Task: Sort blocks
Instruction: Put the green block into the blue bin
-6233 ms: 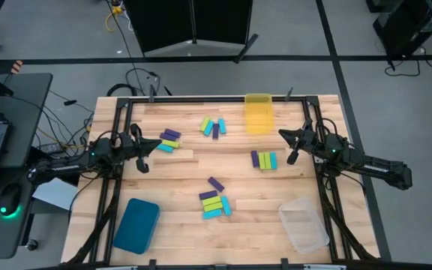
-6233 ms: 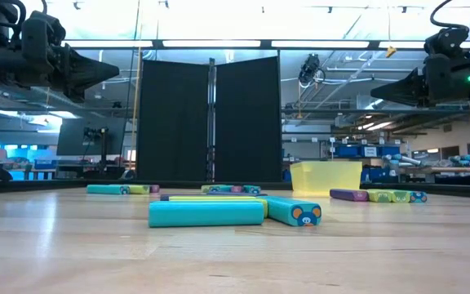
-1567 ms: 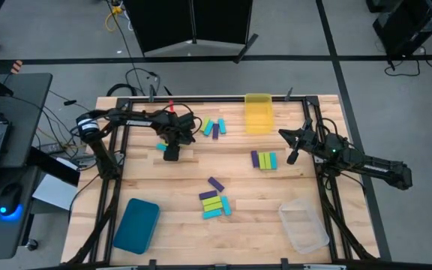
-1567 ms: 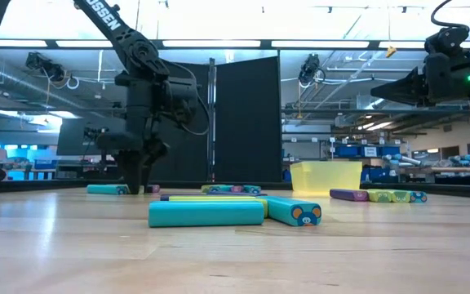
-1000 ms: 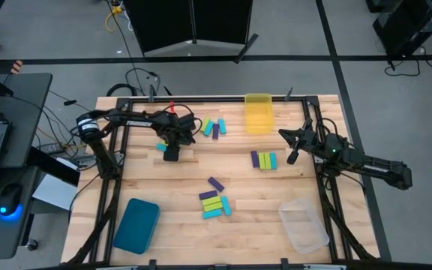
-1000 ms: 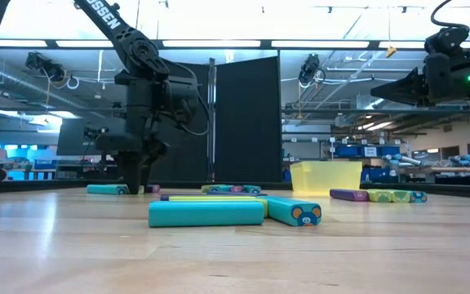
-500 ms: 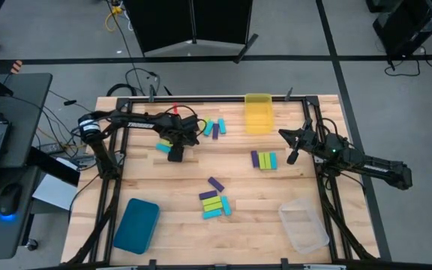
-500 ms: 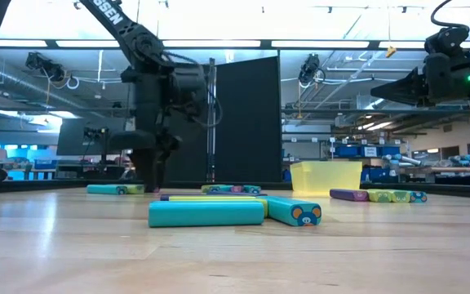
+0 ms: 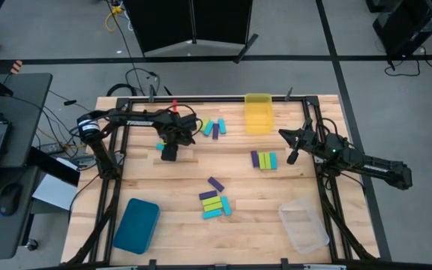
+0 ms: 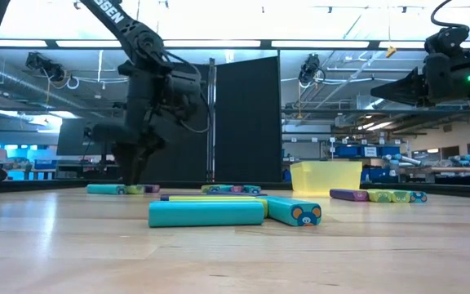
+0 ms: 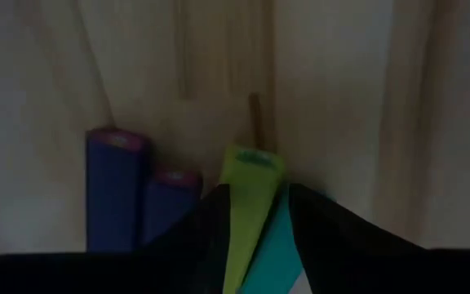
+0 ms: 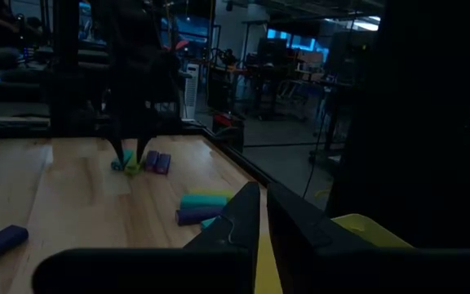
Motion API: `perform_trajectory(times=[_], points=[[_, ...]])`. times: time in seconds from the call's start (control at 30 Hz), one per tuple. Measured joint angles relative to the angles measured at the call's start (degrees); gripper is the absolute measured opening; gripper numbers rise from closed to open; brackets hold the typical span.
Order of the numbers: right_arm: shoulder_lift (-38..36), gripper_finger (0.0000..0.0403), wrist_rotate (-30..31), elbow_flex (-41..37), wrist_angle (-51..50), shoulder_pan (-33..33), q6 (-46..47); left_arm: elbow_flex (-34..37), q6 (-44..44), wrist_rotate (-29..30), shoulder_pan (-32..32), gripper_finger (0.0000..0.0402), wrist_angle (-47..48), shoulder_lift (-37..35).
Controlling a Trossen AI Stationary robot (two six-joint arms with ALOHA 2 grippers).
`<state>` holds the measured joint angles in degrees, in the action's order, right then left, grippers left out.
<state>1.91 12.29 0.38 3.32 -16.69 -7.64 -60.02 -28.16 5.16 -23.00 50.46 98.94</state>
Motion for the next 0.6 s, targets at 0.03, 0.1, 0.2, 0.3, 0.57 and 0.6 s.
perform_trajectory(times=[0.03,0.1,0.2,0.3,0.57,0.6], points=[[0.00,0.0039,0.00,-0.02,0.01,0.00,0.00,0.34,-0.14,0.38,-0.02,0.0133,-1.08,-0.05],[0.00,0.0039,0.00,-0.01,0.00,0.00,0.00,0.88,-0.93,1.46,-0.02,0.0133,-1.97,-0.08],[0.00,0.0039,0.00,-0.02,-0.01,0.00,0.00,1.21,-1.86,1.87,-0.06,0.0133,-2.42,0.04],[0.00,0.0039,0.00,0.00,-0.01,0.00,0.00,1.21,-2.74,1.85,-0.13,0.0133,-2.88,0.00],[0.00,0.0039,0.00,0.00,-0.01,0.00,0.00,1.21,-2.86,1.85,-0.24,0.0133,-3.98,0.00],[0.02,0.0039,0.00,0.00,-0.01,0.00,0.00,1.21,-2.74,1.85,-0.24,0.0132,-3.96,0.11]])
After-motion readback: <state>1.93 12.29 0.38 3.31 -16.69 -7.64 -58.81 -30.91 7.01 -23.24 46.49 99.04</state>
